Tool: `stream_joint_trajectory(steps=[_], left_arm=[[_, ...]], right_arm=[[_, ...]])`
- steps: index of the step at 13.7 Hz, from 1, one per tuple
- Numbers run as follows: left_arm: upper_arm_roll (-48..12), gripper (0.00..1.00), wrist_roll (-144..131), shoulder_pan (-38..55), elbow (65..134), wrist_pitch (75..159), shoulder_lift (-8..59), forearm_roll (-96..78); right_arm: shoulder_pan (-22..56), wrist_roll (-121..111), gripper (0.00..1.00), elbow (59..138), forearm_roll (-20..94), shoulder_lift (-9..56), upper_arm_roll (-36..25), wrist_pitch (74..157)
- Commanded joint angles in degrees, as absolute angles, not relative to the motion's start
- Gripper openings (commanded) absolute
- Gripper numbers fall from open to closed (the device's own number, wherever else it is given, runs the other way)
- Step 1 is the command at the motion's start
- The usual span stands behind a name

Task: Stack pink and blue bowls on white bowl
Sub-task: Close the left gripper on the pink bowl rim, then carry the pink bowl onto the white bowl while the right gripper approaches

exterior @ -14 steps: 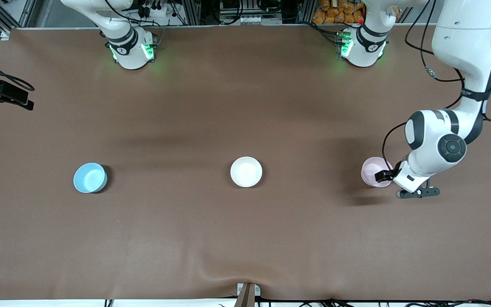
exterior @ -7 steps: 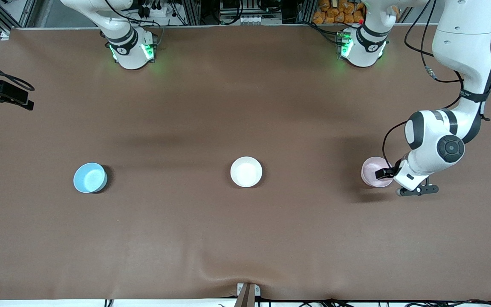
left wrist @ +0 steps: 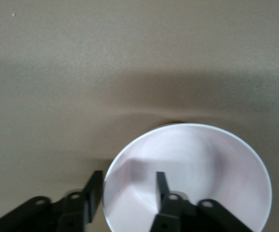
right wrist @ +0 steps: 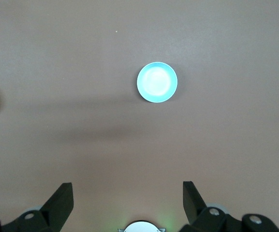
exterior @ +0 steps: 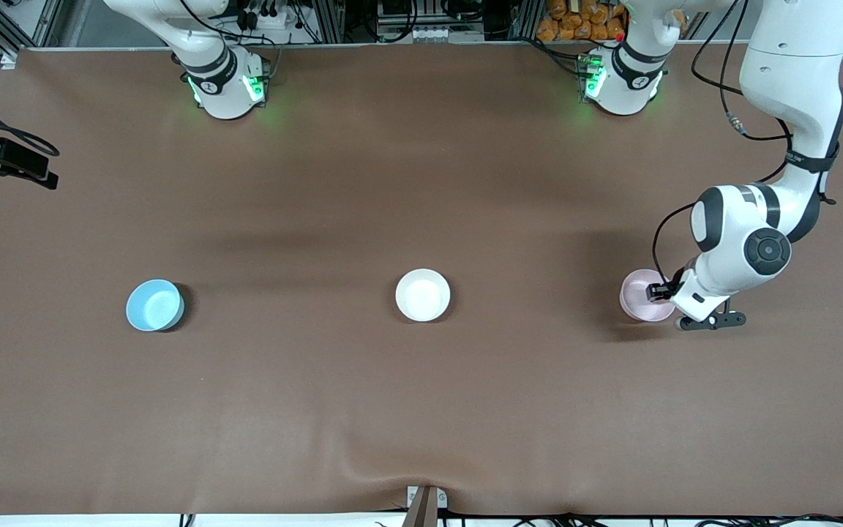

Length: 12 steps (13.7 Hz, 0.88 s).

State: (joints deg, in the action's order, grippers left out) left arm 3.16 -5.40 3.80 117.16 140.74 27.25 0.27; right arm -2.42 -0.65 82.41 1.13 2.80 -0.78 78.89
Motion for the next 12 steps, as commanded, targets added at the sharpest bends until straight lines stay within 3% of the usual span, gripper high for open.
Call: stream_joint_trajectory(steps=[1,12], left_arm=[[2.6,0.00,-3.0,3.5,119.0,141.6,25.2,-0.4],[-4.6,0.00,-3.2,3.5,114.3,141.1,21.9,-8.0]], right_arm=[[-2.9,-0.5,1.00,82.7,1.1,2.2,-0.5,78.5],[-4.3,0.1,1.00,82.4,0.2,4.3,-0.7,78.6]])
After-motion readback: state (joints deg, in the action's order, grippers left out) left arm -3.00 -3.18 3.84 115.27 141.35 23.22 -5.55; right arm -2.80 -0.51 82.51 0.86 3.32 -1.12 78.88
